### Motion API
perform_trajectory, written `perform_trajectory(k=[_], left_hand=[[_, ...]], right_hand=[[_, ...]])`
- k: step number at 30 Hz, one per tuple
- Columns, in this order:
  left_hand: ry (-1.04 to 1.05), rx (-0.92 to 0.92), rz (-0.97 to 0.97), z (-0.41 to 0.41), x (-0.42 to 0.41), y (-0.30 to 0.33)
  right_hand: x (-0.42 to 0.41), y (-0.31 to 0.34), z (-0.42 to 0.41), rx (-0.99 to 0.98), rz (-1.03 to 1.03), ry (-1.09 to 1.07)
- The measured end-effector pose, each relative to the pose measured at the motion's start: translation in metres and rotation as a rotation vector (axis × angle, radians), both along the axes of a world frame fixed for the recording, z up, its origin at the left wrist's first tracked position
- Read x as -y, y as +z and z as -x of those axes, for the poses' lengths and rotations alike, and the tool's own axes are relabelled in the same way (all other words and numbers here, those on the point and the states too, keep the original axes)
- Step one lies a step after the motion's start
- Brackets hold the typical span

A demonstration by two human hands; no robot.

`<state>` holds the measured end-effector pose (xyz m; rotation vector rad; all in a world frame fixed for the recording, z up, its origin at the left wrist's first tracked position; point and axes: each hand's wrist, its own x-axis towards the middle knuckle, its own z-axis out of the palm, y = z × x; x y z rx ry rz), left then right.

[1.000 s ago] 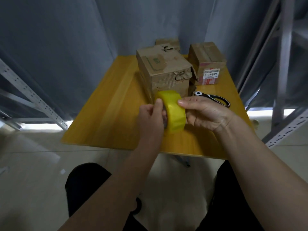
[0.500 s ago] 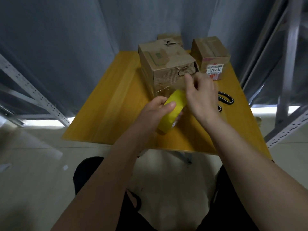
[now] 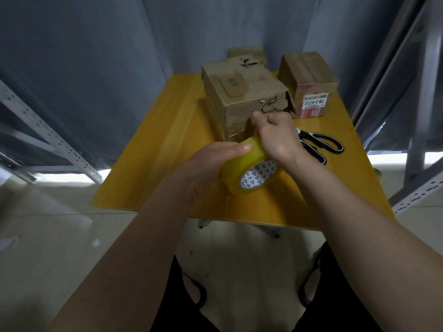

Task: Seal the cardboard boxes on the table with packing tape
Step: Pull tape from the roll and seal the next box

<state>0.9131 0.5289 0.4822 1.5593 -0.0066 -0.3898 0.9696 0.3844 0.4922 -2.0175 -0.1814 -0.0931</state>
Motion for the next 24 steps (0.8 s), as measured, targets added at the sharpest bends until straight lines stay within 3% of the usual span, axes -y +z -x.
perform_trajectory(k=[4,8,15,20,24], left_hand=[[-0.009,-0.088,0.048,-0.006,-0.005,0.002],[-0.065,-0.079,-0.081,-0.009,-0.002,0.006],[-0.111,-0.099,0.015,-0.007,-0.007,0.003],[-0.115,-0.102,-0.174,-0.009,0.001,0.01],[-0.155,-0.14,-0.103,-0.008,-0.002,0.009]], right_hand=[[-0.003,0.0,-0.001,0.001,0.045,0.015],[-0.004,0.002,-0.001,0.004,0.061,0.03],[-0.004,0.002,0.002,0.003,0.068,0.024],[-0.006,0.001,0.002,0.012,0.096,0.026],[-0.006,0.002,0.004,0.011,0.102,0.031]])
